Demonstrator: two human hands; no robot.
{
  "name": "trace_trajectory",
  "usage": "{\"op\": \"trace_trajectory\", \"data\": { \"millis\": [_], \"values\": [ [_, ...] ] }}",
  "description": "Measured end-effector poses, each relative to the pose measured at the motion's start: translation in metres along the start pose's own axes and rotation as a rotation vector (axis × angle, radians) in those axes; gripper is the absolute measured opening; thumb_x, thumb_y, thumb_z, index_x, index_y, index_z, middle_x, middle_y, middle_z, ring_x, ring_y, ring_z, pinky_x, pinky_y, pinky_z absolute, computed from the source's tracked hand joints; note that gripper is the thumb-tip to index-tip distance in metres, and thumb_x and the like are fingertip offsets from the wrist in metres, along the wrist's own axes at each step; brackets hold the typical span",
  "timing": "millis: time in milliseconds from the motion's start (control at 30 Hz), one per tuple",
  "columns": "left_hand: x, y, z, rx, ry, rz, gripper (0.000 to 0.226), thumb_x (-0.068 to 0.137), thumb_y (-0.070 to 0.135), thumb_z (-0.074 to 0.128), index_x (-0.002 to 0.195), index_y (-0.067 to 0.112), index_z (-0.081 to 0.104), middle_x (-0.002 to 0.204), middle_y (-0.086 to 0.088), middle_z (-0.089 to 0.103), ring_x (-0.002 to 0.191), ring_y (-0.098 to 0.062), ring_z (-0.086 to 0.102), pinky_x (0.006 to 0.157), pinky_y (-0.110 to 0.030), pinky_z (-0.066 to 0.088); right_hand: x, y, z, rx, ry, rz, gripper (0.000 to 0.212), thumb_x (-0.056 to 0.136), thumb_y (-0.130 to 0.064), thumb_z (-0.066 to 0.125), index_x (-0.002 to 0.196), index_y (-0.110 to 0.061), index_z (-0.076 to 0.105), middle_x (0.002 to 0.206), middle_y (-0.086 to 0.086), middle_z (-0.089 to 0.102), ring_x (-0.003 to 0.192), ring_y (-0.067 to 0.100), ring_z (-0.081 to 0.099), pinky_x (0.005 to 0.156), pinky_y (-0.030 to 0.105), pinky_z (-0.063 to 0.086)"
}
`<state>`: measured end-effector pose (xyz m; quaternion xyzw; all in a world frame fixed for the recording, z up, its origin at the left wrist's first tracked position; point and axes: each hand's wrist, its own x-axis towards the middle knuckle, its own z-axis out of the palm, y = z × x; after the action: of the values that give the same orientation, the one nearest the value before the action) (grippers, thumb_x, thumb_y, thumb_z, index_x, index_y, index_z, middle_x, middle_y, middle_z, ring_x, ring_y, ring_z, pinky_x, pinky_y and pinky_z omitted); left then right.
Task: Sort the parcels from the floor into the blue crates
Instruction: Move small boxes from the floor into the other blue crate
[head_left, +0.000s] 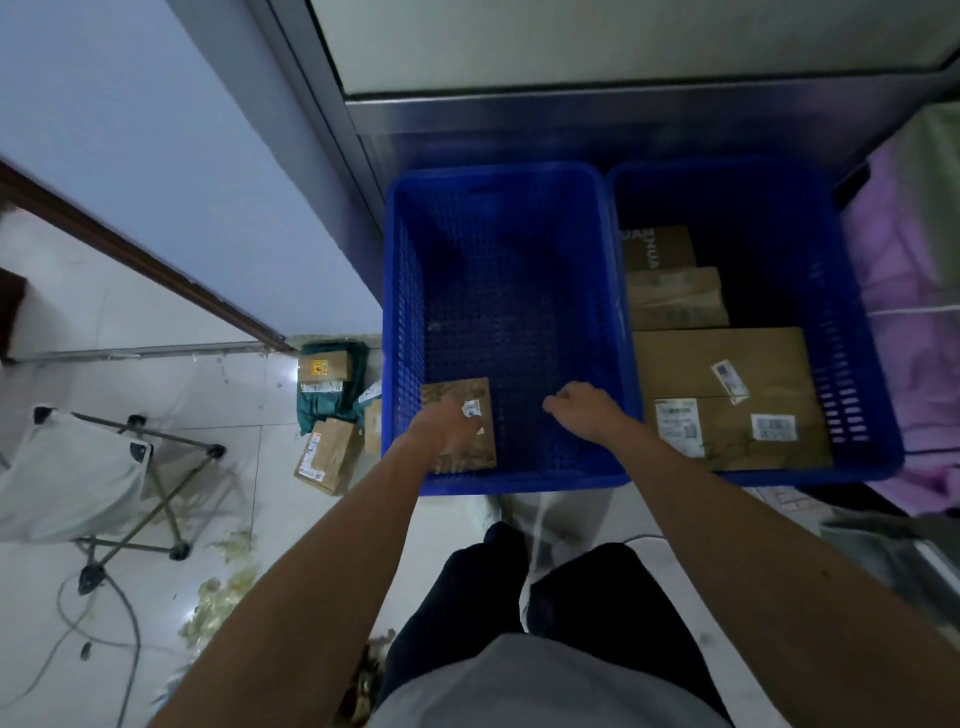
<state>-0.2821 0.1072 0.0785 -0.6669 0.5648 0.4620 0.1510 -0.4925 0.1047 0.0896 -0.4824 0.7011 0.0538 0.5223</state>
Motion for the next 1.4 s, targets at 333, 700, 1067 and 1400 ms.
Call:
{"op": "trace_trajectory", "data": {
  "millis": [333, 700, 1067, 1400],
  "values": [
    [-0.043, 0.01, 0.014, -0.006, 0.154, 0.045, 0.045, 0.103, 0.024, 0.048, 0.144, 0.005, 0.048, 0.142, -0.018, 0.055, 0.128, -0.036, 0.053, 0.099, -0.038, 0.044, -0.043, 0.027, -0.006, -0.135, 0.116, -0.158, 0.033, 0.104, -0.038, 0.047, 0.111, -0.008, 0.058, 0.105, 0.016, 0.064, 0.083, 0.026, 0.058, 0.08, 0.048, 0.05],
    [-0.09, -0.017, 0.051, -0.164, 0.295, -0.023, 0.025, 0.097, 0.026, 0.049, 0.106, 0.01, 0.066, 0.108, -0.01, 0.069, 0.102, -0.031, 0.065, 0.083, -0.036, 0.05, -0.071, 0.035, 0.041, -0.144, 0.122, -0.243, 0.03, 0.101, -0.037, 0.047, 0.112, -0.011, 0.058, 0.102, 0.016, 0.068, 0.082, 0.029, 0.062, 0.075, 0.043, 0.051],
    [-0.113, -0.117, 0.013, -0.285, 0.418, -0.067, 0.026, 0.091, 0.032, 0.046, 0.103, 0.021, 0.067, 0.096, -0.004, 0.071, 0.083, -0.021, 0.064, 0.074, -0.032, 0.051, -0.083, -0.06, 0.121, -0.142, 0.06, -0.318, 0.041, 0.102, -0.038, 0.043, 0.132, -0.015, 0.059, 0.124, 0.01, 0.064, 0.103, 0.029, 0.06, 0.077, 0.033, 0.041],
    [-0.028, -0.297, -0.028, -0.316, 0.303, -0.187, 0.036, 0.099, 0.033, 0.046, 0.123, 0.014, 0.065, 0.122, -0.013, 0.067, 0.109, -0.033, 0.062, 0.095, -0.039, 0.051, -0.027, -0.174, 0.282, -0.119, -0.028, -0.247, 0.035, 0.099, -0.04, 0.044, 0.115, -0.018, 0.066, 0.11, 0.003, 0.068, 0.1, 0.025, 0.063, 0.082, 0.036, 0.051]
  ]
}}
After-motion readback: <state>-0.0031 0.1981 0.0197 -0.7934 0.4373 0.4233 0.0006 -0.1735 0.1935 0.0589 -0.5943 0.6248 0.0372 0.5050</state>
